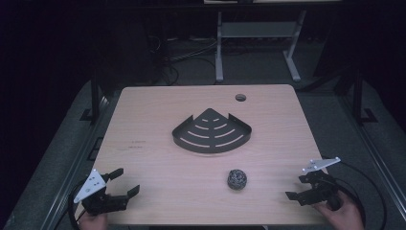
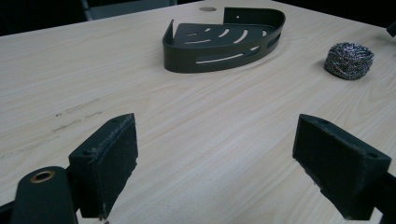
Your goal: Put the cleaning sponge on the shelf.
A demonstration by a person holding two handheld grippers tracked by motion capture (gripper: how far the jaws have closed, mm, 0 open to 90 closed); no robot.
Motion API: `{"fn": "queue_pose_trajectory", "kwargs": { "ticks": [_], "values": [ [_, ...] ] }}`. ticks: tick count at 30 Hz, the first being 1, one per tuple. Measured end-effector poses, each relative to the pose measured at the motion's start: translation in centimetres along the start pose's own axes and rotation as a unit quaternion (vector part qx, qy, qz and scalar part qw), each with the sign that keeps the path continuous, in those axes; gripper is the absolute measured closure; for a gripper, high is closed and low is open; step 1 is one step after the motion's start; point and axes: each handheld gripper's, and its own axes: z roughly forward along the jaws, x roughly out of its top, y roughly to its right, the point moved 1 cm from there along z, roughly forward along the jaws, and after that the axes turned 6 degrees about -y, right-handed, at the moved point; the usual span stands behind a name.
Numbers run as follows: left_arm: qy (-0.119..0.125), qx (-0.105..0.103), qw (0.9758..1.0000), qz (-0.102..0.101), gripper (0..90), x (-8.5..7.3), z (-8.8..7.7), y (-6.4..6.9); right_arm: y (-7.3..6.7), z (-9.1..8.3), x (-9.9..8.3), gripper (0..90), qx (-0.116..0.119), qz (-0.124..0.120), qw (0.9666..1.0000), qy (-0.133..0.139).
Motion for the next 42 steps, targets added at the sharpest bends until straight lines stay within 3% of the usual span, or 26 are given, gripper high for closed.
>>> {"fn": "queue_pose_trajectory", "kwargs": {
  "ticks": [30, 42],
  "values": [
    [0.001, -0.002, 1.0000, -0.003, 13.3, 0.0, 0.1, 0.1, -1.6, 0.7, 1.5, 15.7, -0.002, -0.032, 0.9993, -0.016],
    [0.003, -0.001, 1.0000, -0.001, 13.3, 0.0, 0.0, 0.1, -2.6, 1.2, 2.6, 15.7, 0.004, -0.058, 0.9979, -0.028]
  ]
}}
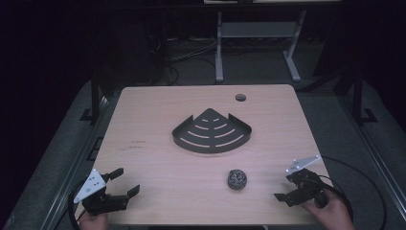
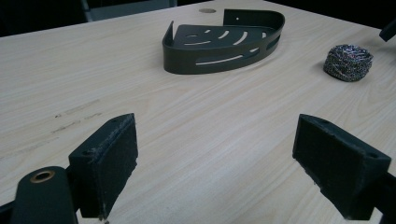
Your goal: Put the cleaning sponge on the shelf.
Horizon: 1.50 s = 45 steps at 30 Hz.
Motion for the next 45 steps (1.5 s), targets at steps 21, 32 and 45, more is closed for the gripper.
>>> {"fn": "queue_pose_trajectory", "kwargs": {
  "ticks": [21, 32, 45],
  "values": [
    [0.000, -0.001, 1.0000, -0.004, 13.3, -0.1, 0.1, -0.2, -1.2, 0.4, 2.0, 15.7, 0.012, -0.033, 0.9993, -0.016],
    [0.000, -0.002, 1.0000, -0.007, 13.3, -0.1, 0.1, -0.2, -1.8, 0.8, 3.3, 15.7, 0.016, -0.051, 0.9983, -0.024],
    [0.002, -0.002, 1.0000, -0.008, 13.3, -0.1, 0.0, -0.2, -2.4, 1.3, 4.8, 15.6, 0.023, -0.071, 0.9967, -0.033]
  ]
}}
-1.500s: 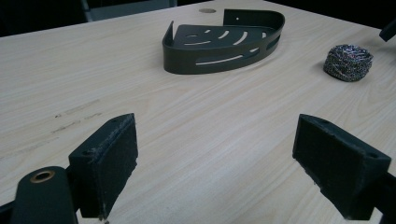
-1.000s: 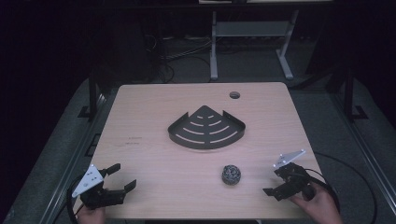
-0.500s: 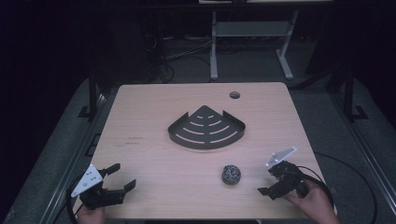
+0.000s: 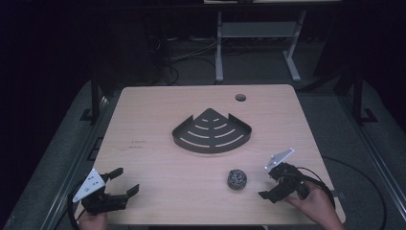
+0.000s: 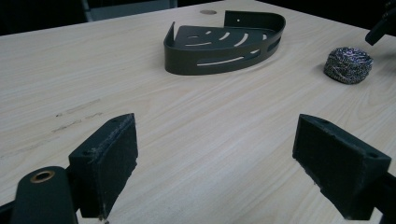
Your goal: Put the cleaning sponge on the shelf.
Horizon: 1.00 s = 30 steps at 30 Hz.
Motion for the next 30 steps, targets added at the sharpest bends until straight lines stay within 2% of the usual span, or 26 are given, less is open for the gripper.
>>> {"fn": "queue_pose_trajectory", "kwargs": {
  "ticks": [18, 30],
  "values": [
    [0.002, -0.001, 1.0000, -0.001, 13.3, 0.0, -0.1, -0.1, -0.3, 0.4, 2.0, 15.6, 0.003, -0.024, 0.9996, -0.016],
    [0.002, 0.000, 1.0000, 0.000, 13.3, 0.0, -0.1, -0.1, -0.5, 0.5, 2.9, 15.5, 0.005, -0.031, 0.9994, -0.016]
  ]
}}
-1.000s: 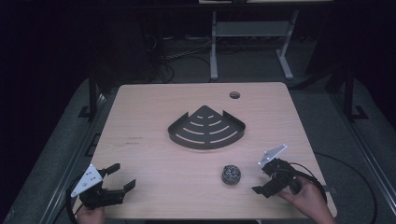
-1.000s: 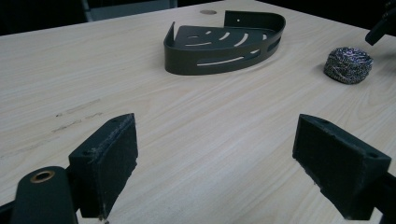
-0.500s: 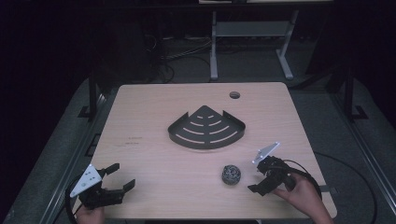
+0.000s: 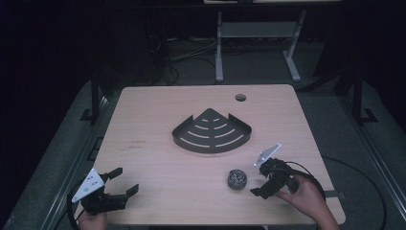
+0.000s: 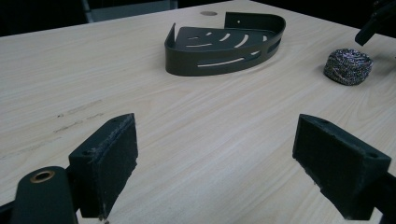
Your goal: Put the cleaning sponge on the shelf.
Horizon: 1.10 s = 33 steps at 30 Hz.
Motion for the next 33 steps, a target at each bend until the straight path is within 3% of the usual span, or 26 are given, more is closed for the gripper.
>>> {"fn": "queue_pose_trajectory", "kwargs": {
  "ticks": [33],
  "values": [
    [0.004, 0.000, 1.0000, -0.003, 13.3, 0.0, -0.1, -0.1, -0.6, 1.2, 3.5, 14.6, 0.016, -0.031, 0.9990, -0.028]
  ]
}}
